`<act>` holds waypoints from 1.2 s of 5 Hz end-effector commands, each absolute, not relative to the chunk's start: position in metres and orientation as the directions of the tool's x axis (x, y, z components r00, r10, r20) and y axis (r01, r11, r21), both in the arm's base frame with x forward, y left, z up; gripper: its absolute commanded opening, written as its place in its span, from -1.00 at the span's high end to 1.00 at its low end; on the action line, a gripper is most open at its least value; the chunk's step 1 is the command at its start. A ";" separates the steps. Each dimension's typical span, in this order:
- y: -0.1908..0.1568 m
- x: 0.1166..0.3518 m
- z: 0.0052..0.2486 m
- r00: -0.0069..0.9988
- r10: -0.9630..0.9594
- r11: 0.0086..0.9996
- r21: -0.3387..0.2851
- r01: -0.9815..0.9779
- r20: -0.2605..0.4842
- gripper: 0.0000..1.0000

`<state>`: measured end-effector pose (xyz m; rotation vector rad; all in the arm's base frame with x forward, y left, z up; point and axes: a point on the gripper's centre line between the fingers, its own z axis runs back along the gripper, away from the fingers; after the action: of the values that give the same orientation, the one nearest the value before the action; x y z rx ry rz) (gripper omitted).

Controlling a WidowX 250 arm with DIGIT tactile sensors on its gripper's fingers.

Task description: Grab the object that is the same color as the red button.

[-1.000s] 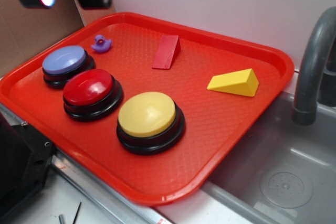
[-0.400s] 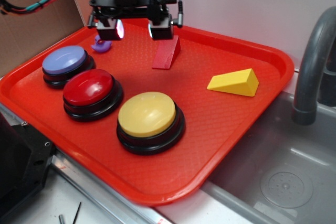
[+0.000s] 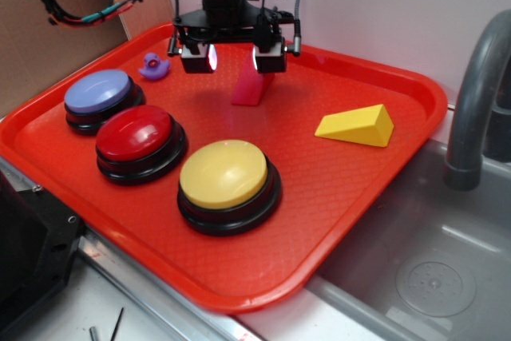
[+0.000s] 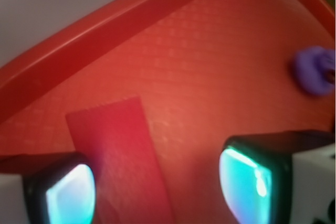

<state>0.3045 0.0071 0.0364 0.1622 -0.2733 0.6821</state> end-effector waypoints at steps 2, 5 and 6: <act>0.010 0.328 0.029 0.759 0.561 0.795 0.040 -0.605 0.332 -1.00; 0.011 0.320 0.039 0.733 0.565 0.786 0.024 -0.618 0.378 1.00; 0.010 0.315 0.048 0.744 0.551 0.803 0.002 -0.596 0.378 1.00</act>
<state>0.3044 0.0054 0.0266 0.1577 -0.2934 0.6258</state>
